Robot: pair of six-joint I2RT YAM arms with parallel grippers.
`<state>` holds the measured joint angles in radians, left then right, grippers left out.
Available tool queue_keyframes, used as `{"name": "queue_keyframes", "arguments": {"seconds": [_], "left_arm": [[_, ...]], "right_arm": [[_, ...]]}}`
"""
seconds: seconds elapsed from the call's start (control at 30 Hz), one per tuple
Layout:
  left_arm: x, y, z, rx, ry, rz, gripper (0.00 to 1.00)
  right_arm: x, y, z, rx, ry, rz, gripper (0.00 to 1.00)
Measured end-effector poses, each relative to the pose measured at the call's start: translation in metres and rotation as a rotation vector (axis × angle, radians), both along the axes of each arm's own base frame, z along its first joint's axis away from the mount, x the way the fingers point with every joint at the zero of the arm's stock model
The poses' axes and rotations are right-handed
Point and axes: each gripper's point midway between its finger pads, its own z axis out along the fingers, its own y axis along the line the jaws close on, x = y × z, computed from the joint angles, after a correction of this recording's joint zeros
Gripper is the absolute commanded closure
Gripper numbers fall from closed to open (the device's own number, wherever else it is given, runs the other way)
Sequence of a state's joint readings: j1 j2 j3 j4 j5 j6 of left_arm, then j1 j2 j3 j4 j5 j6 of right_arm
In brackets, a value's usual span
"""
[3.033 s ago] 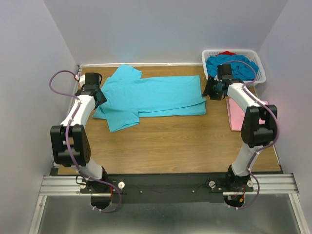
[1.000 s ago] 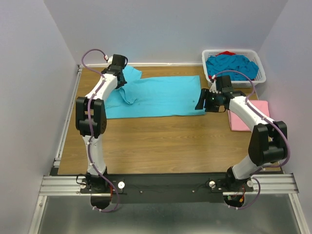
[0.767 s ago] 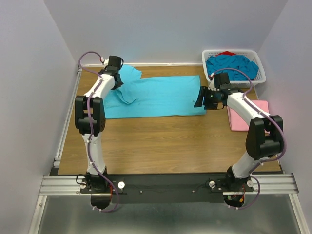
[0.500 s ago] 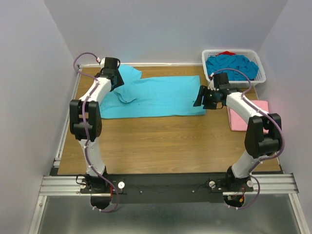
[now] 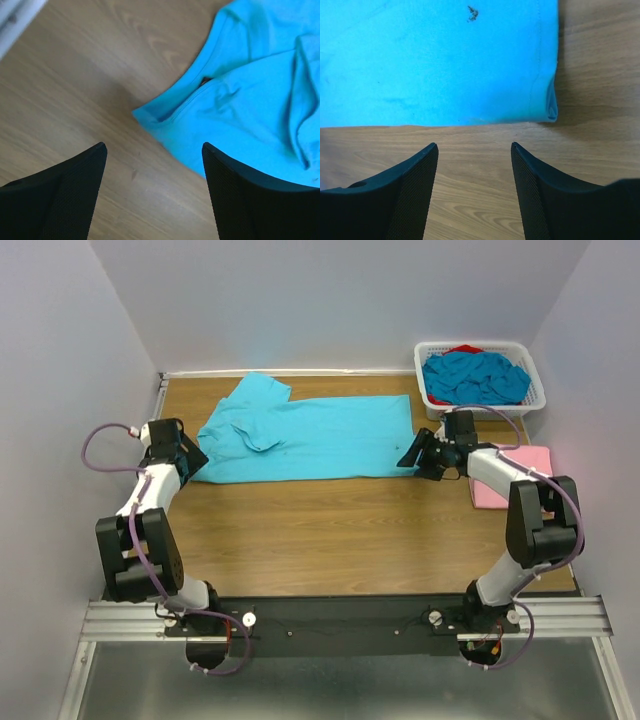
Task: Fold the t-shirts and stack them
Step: Fold the tshirt
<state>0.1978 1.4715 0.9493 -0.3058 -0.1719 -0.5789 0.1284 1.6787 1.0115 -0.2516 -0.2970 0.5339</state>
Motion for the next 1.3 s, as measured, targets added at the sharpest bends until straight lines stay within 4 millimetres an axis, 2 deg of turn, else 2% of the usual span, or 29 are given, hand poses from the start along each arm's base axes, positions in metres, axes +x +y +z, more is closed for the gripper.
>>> {"name": "queue_keyframes", "arguments": {"seconds": [0.13, 0.27, 0.43, 0.6, 0.73, 0.77, 0.9, 0.97, 1.1, 1.13, 1.3], "left_arm": [[-0.015, -0.003, -0.026, -0.077, 0.035, 0.002, 0.14], [-0.005, -0.005, -0.025, -0.108, -0.001, -0.004, 0.14], [0.011, -0.003, -0.037, -0.124, -0.007, 0.002, 0.23], [0.013, -0.004, -0.055, -0.144, 0.026, 0.013, 0.38], [0.015, -0.003, -0.057, -0.145, 0.019, 0.016, 0.51], [0.016, -0.002, -0.057, -0.145, 0.016, 0.017, 0.58], [0.018, 0.0, -0.058, -0.141, 0.01, 0.018, 0.71], [0.018, 0.002, -0.058, -0.14, 0.009, 0.022, 0.81], [0.018, 0.008, -0.059, -0.136, 0.007, 0.031, 0.87], [0.017, 0.009, -0.06, -0.136, 0.005, 0.035, 0.92], [0.01, 0.011, -0.066, -0.137, 0.02, 0.04, 0.92]], "right_arm": [[-0.001, -0.007, 0.004, 0.057, -0.022, -0.072, 0.28], [-0.002, -0.016, 0.004, 0.114, -0.039, -0.149, 0.28], [0.001, -0.02, 0.002, 0.165, -0.05, -0.201, 0.28], [0.0, -0.022, -0.003, 0.205, -0.042, -0.252, 0.28], [-0.003, -0.026, -0.011, 0.235, -0.019, -0.302, 0.29], [-0.004, -0.026, -0.014, 0.243, -0.013, -0.314, 0.29], [-0.005, -0.026, -0.026, 0.273, 0.017, -0.347, 0.31], [0.0, -0.025, -0.026, 0.287, 0.007, -0.357, 0.33], [0.004, -0.025, -0.027, 0.302, -0.003, -0.368, 0.38], [0.005, -0.025, -0.028, 0.305, -0.002, -0.371, 0.41], [0.006, -0.028, -0.035, 0.315, 0.007, -0.393, 0.61]]}}
